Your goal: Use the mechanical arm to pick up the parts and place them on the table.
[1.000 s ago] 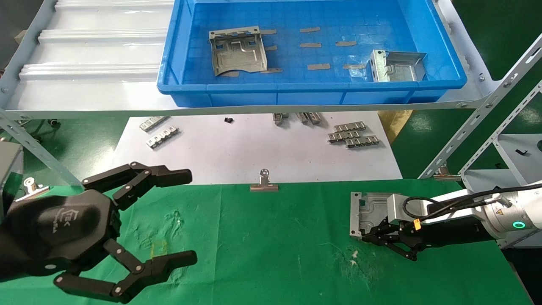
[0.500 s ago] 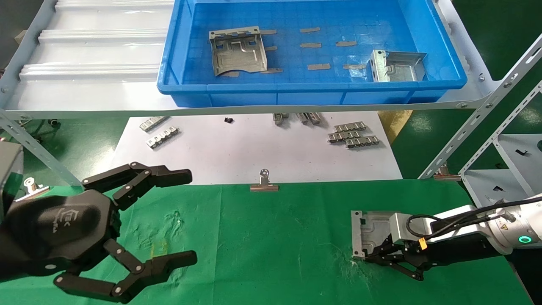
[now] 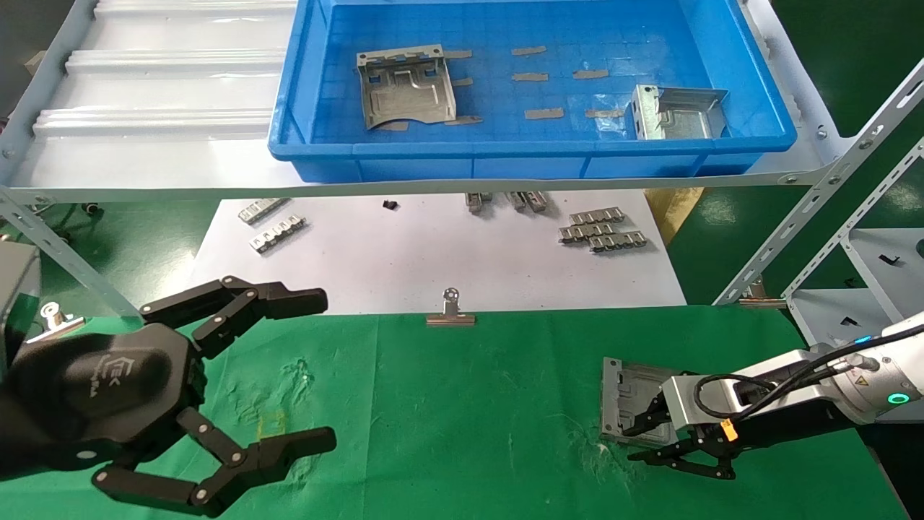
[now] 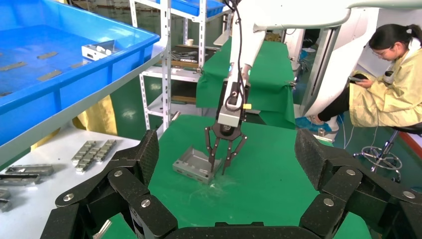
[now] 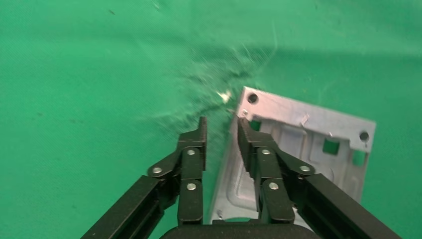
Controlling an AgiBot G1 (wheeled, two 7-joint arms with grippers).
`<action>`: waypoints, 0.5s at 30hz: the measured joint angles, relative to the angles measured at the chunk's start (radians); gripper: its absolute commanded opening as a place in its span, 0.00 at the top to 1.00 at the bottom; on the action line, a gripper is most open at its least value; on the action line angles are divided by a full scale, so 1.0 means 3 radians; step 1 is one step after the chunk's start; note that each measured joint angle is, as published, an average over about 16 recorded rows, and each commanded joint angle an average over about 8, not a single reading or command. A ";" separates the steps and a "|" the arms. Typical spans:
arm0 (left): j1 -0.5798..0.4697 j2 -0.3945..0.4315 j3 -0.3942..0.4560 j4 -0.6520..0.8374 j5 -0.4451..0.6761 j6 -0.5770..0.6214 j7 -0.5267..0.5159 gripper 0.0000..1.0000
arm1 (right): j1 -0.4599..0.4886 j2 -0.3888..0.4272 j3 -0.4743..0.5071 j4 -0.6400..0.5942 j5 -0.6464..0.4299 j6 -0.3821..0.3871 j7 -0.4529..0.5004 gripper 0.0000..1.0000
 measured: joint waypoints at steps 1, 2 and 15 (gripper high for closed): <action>0.0000 0.0000 0.0000 0.0000 0.0000 0.0000 0.0000 0.00 | 0.0005 0.0008 0.0020 -0.0009 0.0031 -0.0023 0.0012 0.00; 0.0000 0.0000 0.0000 0.0000 0.0000 0.0000 0.0000 0.00 | 0.0007 0.0019 0.0044 -0.0018 0.0069 -0.0046 0.0033 0.00; 0.0000 0.0000 0.0000 0.0000 0.0000 -0.0001 0.0000 0.00 | -0.0103 0.0226 0.0467 -0.0051 0.0737 -0.0207 0.0530 0.00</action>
